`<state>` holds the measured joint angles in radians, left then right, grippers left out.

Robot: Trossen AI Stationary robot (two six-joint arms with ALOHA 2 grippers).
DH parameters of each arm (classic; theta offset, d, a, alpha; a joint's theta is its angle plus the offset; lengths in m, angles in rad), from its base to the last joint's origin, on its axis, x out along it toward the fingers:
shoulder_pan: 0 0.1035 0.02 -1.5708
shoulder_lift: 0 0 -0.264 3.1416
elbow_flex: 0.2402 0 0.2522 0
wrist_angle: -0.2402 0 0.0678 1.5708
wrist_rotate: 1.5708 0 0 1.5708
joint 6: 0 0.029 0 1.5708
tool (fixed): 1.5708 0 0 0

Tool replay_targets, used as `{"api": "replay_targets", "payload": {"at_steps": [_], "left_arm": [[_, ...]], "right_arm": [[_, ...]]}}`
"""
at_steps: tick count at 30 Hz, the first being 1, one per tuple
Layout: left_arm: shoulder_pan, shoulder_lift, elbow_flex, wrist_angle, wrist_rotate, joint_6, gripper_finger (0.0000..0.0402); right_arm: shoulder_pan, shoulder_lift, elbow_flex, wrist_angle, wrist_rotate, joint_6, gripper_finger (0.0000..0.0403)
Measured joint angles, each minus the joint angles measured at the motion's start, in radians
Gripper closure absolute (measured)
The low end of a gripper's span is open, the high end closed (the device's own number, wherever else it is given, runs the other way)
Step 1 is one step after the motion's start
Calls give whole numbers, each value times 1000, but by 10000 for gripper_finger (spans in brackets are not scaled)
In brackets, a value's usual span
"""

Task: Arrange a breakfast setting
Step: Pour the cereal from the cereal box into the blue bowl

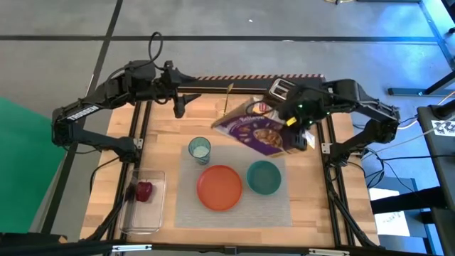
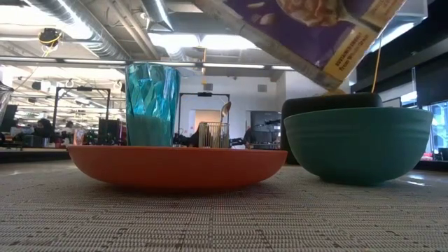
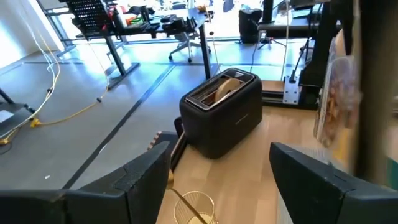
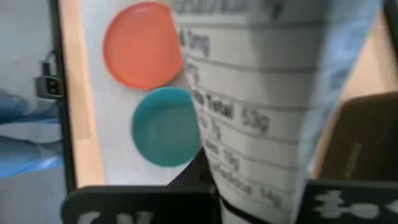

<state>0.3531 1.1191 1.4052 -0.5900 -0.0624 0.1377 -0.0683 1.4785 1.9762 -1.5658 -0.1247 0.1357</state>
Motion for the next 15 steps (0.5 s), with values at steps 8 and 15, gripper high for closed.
{"api": "replay_targets", "payload": {"at_steps": [8,15], "left_arm": [[0,0,0,1,0,-32,135],[0,0,-1,43,3,-102,138]], "right_arm": [[3,3,8,-5,-81,205,403],[-61,3,58,-5,-280,312,403]]}}
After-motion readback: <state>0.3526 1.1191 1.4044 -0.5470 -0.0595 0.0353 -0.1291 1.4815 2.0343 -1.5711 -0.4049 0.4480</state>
